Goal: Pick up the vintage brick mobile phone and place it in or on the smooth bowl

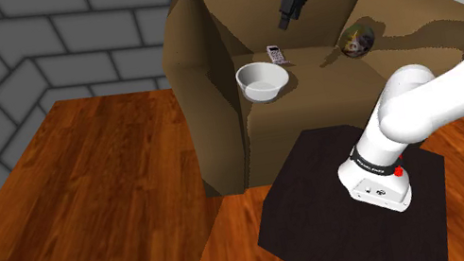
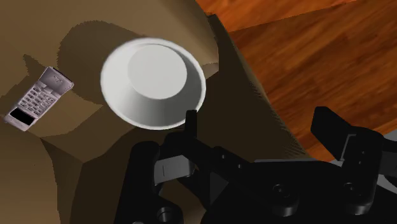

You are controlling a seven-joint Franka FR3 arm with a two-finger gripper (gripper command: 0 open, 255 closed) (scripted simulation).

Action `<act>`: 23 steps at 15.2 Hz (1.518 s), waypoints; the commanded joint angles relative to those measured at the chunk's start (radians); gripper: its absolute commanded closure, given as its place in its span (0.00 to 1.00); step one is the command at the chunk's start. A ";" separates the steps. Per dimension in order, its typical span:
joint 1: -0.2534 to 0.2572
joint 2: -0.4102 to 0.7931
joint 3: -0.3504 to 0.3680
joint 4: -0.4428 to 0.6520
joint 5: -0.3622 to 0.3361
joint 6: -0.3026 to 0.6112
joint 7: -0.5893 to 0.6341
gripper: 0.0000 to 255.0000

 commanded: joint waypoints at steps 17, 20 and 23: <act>-0.118 0.499 -0.162 0.142 -0.029 0.268 0.029 0.00; -0.135 0.598 -0.194 0.190 -0.017 0.300 0.029 0.00; -0.154 0.697 -0.225 0.244 0.002 0.326 0.026 0.00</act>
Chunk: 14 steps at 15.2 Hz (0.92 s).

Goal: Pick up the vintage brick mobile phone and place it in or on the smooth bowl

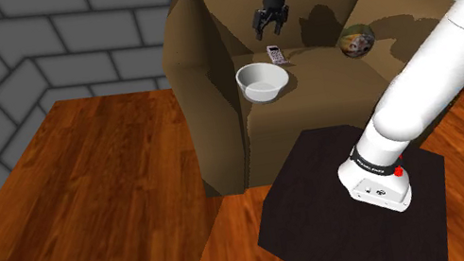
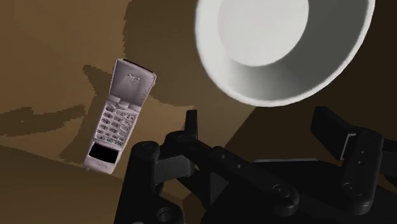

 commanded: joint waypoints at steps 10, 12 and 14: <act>-0.097 0.365 -0.090 0.235 0.108 0.044 -0.021 0.00; -0.122 0.433 -0.100 0.287 0.132 0.043 -0.024 0.00; -0.149 0.500 -0.108 0.342 0.156 0.038 -0.025 0.00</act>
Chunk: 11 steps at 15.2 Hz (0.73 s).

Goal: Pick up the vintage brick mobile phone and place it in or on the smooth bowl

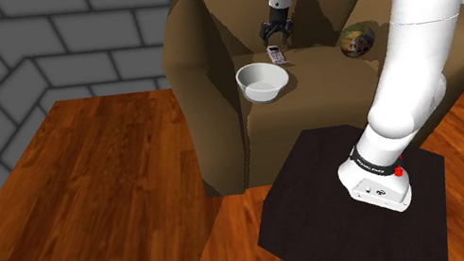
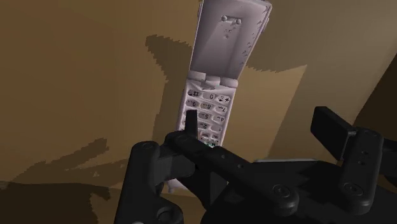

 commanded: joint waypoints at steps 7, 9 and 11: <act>-0.062 0.164 -0.006 0.111 0.057 0.015 0.003 0.00; -0.063 0.175 -0.003 0.100 0.063 0.037 -0.001 0.00; -0.065 0.191 0.001 0.087 0.071 0.064 -0.006 0.00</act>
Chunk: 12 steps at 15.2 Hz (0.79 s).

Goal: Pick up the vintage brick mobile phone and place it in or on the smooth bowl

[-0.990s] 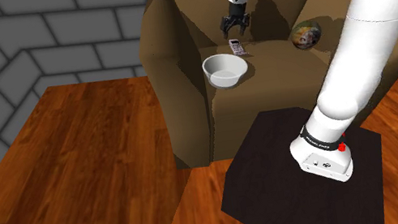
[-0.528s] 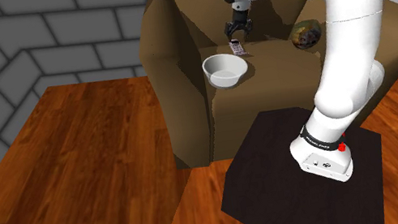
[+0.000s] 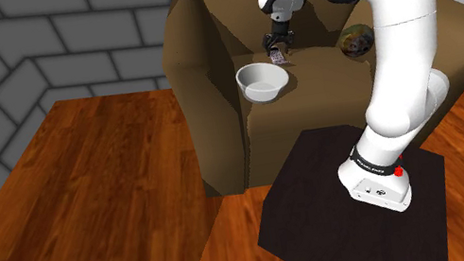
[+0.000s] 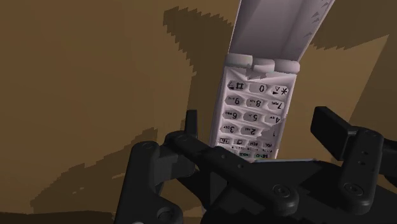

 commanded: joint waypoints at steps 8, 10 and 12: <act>0.000 0.007 0.002 -0.007 0.004 0.014 -0.002 0.00; 0.000 0.007 0.002 -0.007 0.004 0.014 -0.002 1.00; 0.000 0.007 0.002 -0.008 0.004 0.014 -0.002 1.00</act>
